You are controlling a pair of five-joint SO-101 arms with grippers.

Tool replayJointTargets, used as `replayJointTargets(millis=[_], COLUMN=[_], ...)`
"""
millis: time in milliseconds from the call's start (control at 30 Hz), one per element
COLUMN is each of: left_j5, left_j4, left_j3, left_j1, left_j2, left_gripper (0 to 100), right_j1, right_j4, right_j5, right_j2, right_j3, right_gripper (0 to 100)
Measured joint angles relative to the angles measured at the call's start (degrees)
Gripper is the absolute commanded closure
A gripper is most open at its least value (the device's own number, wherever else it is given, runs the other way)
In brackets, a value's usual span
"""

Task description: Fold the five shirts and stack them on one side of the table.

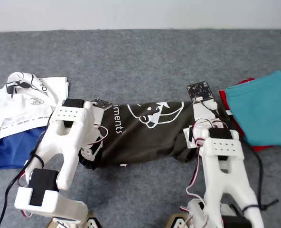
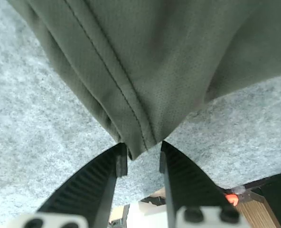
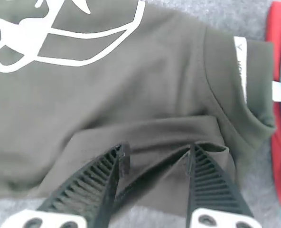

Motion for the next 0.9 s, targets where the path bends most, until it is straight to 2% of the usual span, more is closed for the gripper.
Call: replayJointTargets(millis=[267, 533, 700, 900], left_j5=[0.0, 0.0, 0.0, 0.0], left_j4=[-0.9, -1.1, -1.1, -1.1], left_j3=[0.0, 0.0, 0.7, 3.8], left_j1=[0.0, 0.0, 0.0, 0.0], left_j2=[0.0, 0.0, 0.0, -0.1], left_gripper=[88, 88, 88, 88], right_j1=[-0.3, -0.4, 0.1, 5.8], right_j4=[-11.3, -12.4, -1.2, 15.9], right_j5=[0.0, 0.0, 0.0, 1.9], right_j2=[8.8, 9.6, 4.3, -4.8], right_j3=[-0.1, -3.3, -8.5, -9.7], right_gripper=[79.4, 79.4, 79.4, 79.4])
